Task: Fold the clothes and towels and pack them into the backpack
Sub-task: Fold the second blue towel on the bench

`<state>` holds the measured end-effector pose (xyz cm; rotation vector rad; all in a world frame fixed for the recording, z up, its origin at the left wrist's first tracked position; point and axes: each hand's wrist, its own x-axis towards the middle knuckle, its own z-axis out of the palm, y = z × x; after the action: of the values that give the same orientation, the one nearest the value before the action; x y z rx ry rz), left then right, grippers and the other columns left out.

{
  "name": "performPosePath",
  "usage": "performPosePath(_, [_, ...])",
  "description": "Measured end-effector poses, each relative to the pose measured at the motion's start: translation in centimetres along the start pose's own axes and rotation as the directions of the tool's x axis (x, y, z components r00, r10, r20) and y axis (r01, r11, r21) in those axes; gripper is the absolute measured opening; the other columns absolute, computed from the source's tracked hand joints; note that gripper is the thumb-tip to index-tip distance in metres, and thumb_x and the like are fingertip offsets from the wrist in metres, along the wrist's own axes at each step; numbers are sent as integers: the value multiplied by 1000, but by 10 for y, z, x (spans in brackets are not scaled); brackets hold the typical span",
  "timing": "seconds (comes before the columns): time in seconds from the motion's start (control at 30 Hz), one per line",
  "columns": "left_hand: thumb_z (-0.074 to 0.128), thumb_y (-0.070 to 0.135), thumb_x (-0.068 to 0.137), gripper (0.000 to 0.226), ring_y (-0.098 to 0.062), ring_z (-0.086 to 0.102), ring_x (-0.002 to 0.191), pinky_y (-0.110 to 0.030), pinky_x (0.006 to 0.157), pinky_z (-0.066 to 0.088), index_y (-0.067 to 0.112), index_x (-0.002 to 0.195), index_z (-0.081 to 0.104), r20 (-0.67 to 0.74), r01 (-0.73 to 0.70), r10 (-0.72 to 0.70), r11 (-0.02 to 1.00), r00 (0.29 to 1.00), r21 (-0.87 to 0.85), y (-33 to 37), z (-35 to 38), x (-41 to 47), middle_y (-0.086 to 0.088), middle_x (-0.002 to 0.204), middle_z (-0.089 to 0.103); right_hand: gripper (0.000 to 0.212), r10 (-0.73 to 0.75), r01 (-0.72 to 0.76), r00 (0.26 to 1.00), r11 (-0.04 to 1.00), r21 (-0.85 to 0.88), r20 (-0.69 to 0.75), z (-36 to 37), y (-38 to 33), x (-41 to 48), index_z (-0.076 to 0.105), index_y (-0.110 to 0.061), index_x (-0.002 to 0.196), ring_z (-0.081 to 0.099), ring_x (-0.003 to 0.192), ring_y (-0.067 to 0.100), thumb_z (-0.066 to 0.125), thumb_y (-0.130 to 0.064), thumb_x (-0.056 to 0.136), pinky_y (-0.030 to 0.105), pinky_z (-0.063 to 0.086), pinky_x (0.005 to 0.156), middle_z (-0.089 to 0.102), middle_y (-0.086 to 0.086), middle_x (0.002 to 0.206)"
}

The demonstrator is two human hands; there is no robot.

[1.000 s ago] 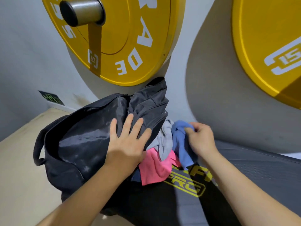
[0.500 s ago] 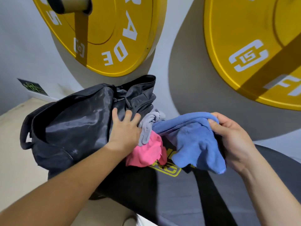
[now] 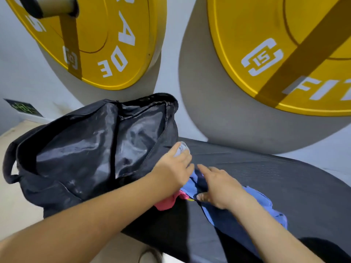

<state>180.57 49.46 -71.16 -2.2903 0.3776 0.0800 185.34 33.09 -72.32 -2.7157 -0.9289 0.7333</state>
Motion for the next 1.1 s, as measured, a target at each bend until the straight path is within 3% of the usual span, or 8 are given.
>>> performPosePath(0.1, [34,15,88,42,-34,61,100,-59,114,7,23,91,75,116,0,-6,999,993,54,-7,23,6,-19,96,69,31,-18,1,978,996,-85,-209,25,1,15,50,-25,117,51,109,26,57,-26,86,31,36,71,57,2,111])
performPosePath(0.27, [59,18,58,15,-24,62,81,-58,101,35,25,47,66,129,23,-15,998,992,-62,-24,40,2,3,48,56,18,82,-55,958,993,106,-276,9,26,25,65,-26,97,61,99,29,56,-19,82,30,40,67,67,0,100])
performPosePath(0.47, [43,21,92,32,-30,31,129,-67,108,-5,20,113,67,218,199,-180,978,959,-68,-47,50,5,-5,112,64,19,263,-203,935,947,248,-240,-61,96,6,67,-24,72,65,89,29,61,-9,81,31,45,71,72,11,85])
performPosePath(0.6, [37,19,98,35,-33,31,129,-70,103,-13,17,125,59,316,122,-117,992,941,3,-33,51,10,-9,128,55,19,330,-155,936,700,697,-123,-87,118,-17,60,3,73,56,67,27,54,0,90,34,42,66,64,28,73])
performPosePath(0.73, [50,25,88,42,-25,27,135,-67,108,-6,23,130,49,272,42,15,978,962,-205,-35,36,9,-1,129,50,23,160,-78,987,579,812,-20,-100,93,-30,60,8,93,59,74,32,50,-13,97,39,44,72,66,34,92])
performPosePath(0.8, [57,33,79,47,-14,35,130,-57,113,11,32,125,49,211,90,20,861,977,-500,-39,8,5,8,123,50,20,104,-58,995,523,851,5,-108,79,-41,62,-1,93,57,77,31,50,-16,98,39,43,74,64,28,88])
performPosePath(0.97, [74,30,80,44,-1,58,90,-25,84,49,34,115,49,30,15,-290,-54,957,-998,-38,-104,-15,13,105,60,22,-13,22,1000,382,924,-18,-123,51,-75,61,-1,101,52,86,31,51,-20,98,37,41,74,58,22,94])
performPosePath(1.1, [72,19,81,17,-4,60,75,-22,70,48,25,92,60,-4,-115,-538,-172,843,-978,-40,-161,-42,11,87,64,37,-142,143,985,331,933,-101,-138,24,-111,67,3,105,62,84,29,51,-30,97,31,50,69,68,24,101])
